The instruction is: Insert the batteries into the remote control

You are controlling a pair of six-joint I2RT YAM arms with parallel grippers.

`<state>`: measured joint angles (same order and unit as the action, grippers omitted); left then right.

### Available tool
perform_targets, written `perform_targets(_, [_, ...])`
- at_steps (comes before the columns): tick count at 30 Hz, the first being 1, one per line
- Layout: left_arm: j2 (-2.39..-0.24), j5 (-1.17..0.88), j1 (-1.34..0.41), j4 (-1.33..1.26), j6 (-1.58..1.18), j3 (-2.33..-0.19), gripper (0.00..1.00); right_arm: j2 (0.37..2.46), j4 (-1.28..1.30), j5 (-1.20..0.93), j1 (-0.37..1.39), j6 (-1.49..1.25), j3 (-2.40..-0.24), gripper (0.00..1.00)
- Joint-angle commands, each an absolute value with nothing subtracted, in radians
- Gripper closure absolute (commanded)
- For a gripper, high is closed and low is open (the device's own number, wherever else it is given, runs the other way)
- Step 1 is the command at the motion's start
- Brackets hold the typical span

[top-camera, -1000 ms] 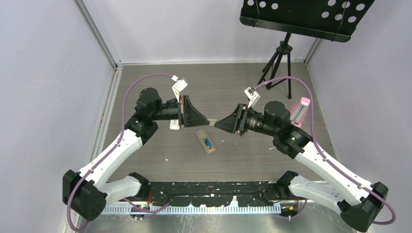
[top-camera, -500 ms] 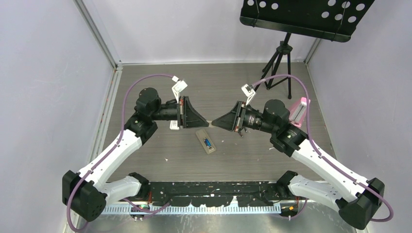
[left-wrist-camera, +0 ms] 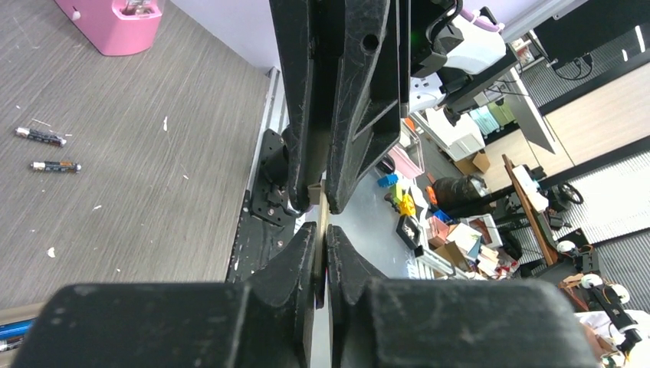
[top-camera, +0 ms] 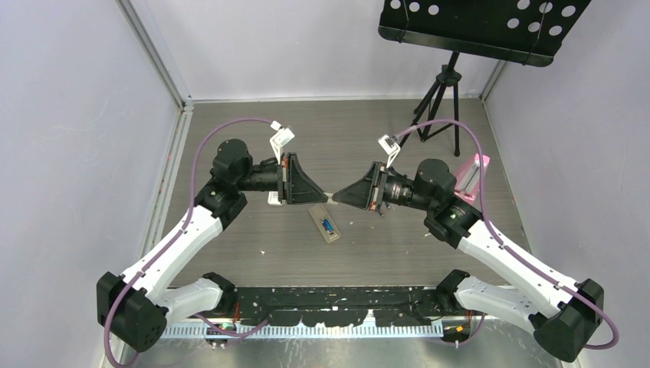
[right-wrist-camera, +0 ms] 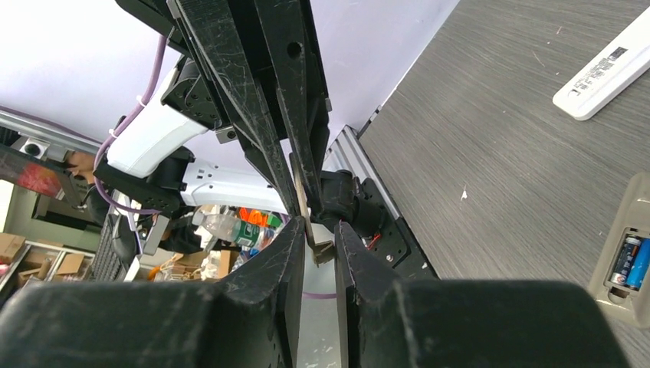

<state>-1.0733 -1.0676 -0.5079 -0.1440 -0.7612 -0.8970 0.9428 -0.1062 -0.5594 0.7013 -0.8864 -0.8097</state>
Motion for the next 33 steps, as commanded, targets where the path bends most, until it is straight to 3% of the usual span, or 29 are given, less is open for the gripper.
perform_targets(1, [-1.065, -1.044, -0.510, -0.159, -0.767, -0.904, 0.81, 0.952, -0.180, -0.607, 0.710, -0.901, -0.828, 0.95])
perform_targets(6, [-1.040, -0.944, -0.508, -0.106, -0.708, -0.891, 0.51, 0.937, -0.109, -0.517, 0.710, -0.897, -0.825, 1.00])
perform_targets(10, [-0.997, -0.699, -0.497, 0.073, -0.578, -0.874, 0.37, 0.928, -0.051, -0.442, 0.710, -0.909, -0.791, 1.00])
perform_targets(18, [-0.971, -0.188, -0.465, 0.222, -0.538, -0.785, 0.30, 1.050, -0.007, -0.378, 0.758, -0.907, -0.689, 1.00])
perform_targets(25, [-1.045, -0.203, -0.433, 0.132, -0.613, -0.691, 0.30, 1.277, -0.006, -0.322, 0.877, -0.863, -0.702, 1.00])
perform_targets(33, [-1.113, -0.219, -0.414, 0.048, -0.646, -0.632, 0.30, 1.441, 0.115, -0.247, 0.893, -0.864, -0.755, 1.00])
